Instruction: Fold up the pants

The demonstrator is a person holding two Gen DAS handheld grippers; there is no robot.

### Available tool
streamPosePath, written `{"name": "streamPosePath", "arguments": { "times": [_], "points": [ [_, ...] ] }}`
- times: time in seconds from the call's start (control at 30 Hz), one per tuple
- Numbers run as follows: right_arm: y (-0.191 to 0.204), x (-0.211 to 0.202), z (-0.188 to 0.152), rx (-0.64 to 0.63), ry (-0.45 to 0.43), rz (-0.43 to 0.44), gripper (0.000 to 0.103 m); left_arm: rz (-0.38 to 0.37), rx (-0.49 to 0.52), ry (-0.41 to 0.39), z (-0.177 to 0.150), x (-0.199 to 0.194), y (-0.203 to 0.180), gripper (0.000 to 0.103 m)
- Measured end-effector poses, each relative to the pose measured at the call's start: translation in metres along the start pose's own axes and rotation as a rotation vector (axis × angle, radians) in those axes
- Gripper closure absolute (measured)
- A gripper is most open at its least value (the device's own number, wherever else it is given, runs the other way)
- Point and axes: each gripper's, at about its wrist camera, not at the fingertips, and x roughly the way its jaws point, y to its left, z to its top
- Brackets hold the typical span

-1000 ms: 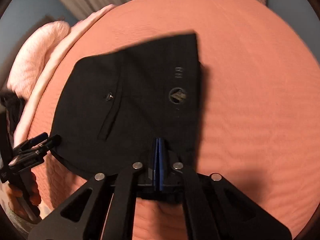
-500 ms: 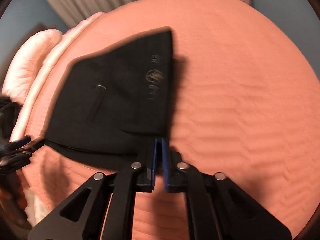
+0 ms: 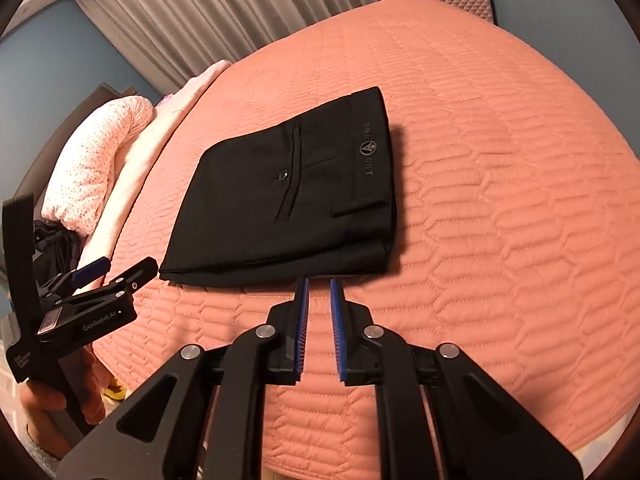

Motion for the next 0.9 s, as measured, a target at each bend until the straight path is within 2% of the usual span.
{"name": "streamPosePath", "arguments": {
  "times": [0.03, 0.1, 0.13, 0.17, 0.27, 0.37, 0.5, 0.57, 0.67, 0.77, 0.8, 0.9],
  "points": [
    [-0.001, -0.003, 0.001, 0.007, -0.004, 0.012, 0.082, -0.020, -0.009, 0.010, 0.000, 0.001, 0.001, 0.011],
    [-0.007, -0.012, 0.000, 0.047, -0.032, -0.004, 0.017, -0.120, -0.067, 0.054, 0.001, 0.017, 0.018, 0.011],
    [-0.013, -0.016, 0.001, 0.072, -0.071, -0.014, 0.008, -0.172, -0.107, 0.080, 0.002, 0.026, 0.030, 0.011],
    [-0.019, -0.017, 0.004, 0.081, -0.089, 0.003, 0.008, -0.202, -0.143, 0.097, 0.002, 0.034, 0.039, 0.011],
    [-0.037, -0.005, 0.016, 0.117, -0.068, 0.036, 0.008, -0.321, -0.265, 0.139, 0.005, 0.064, 0.079, 0.011],
    [-0.055, 0.020, 0.030, 0.155, -0.030, 0.095, 0.008, -0.378, -0.360, 0.165, 0.010, 0.097, 0.113, 0.011],
    [-0.075, 0.057, 0.041, 0.239, 0.027, 0.166, 0.008, -0.456, -0.456, 0.190, 0.013, 0.132, 0.138, 0.011],
    [-0.082, 0.071, 0.042, 0.282, 0.049, 0.187, 0.008, -0.430, -0.455, 0.198, 0.016, 0.143, 0.142, 0.011],
    [-0.081, 0.082, 0.042, 0.297, 0.056, 0.194, 0.008, -0.446, -0.433, 0.239, 0.016, 0.154, 0.134, 0.011],
    [-0.070, 0.076, 0.043, 0.264, 0.035, 0.154, 0.008, -0.348, -0.327, 0.230, 0.022, 0.147, 0.112, 0.011],
    [-0.067, 0.073, 0.044, 0.252, 0.026, 0.133, 0.008, -0.283, -0.277, 0.214, 0.024, 0.140, 0.103, 0.011],
    [-0.043, 0.053, 0.044, 0.154, -0.045, 0.006, 0.008, -0.147, -0.180, 0.178, 0.027, 0.122, 0.080, 0.011]
  ]
}}
